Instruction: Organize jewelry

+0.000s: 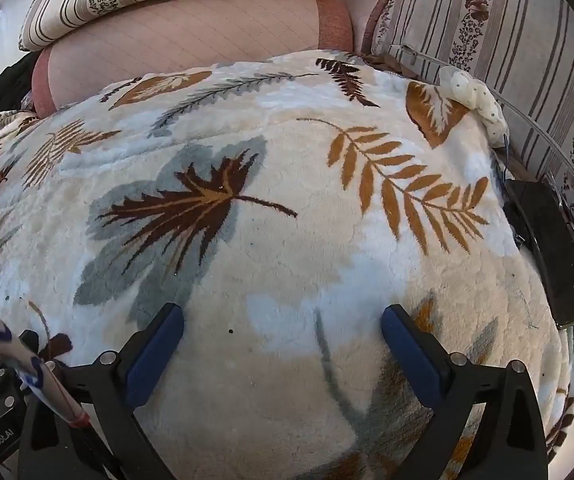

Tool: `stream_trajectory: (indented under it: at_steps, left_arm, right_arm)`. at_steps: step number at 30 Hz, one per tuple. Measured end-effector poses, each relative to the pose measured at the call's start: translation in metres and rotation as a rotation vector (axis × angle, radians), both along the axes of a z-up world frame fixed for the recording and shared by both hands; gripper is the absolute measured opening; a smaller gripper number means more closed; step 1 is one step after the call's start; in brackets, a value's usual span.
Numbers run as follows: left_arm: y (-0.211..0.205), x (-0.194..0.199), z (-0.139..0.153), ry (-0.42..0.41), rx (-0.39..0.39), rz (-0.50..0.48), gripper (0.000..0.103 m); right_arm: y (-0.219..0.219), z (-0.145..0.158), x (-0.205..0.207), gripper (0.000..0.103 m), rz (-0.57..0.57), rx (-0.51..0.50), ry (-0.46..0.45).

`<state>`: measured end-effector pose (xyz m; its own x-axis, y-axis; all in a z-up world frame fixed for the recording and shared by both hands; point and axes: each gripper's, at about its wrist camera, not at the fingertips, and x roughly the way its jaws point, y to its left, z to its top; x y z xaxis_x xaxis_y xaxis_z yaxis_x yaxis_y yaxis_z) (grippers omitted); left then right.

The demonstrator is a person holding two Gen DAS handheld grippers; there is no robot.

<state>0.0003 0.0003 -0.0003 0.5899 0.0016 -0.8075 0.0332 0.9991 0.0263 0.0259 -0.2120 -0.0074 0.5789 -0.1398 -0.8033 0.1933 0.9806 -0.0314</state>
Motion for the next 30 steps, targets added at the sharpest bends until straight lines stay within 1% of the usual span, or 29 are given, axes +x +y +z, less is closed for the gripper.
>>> stream_trajectory:
  at_steps: [5,7,8,11,30]
  left_arm:
    - [0.0018,-0.0016,-0.0001,0.001,0.001,0.0,0.103]
    - [0.0039,0.002,0.0001,0.016,-0.002,-0.001,0.103]
    - [-0.0011,0.001,-0.001,0.008,0.015,0.0,0.103]
    - [-0.0038,0.0013,0.0015,0.009,0.018,0.0,0.103]
    - [-0.002,-0.0014,-0.0006,0.004,0.009,-0.005,0.103]
  right_arm:
    - [0.0005,-0.0007,0.0009,0.102,0.001,-0.003,0.004]
    - [0.0001,-0.0008,0.0011,0.102,0.001,-0.001,0.003]
    - [0.0001,-0.0007,0.001,0.102,0.002,-0.001,0.003]
    - [0.0004,-0.0008,0.0012,0.102,0.0,0.0,0.002]
    - [0.0004,-0.0015,0.001,0.102,0.002,0.011,0.001]
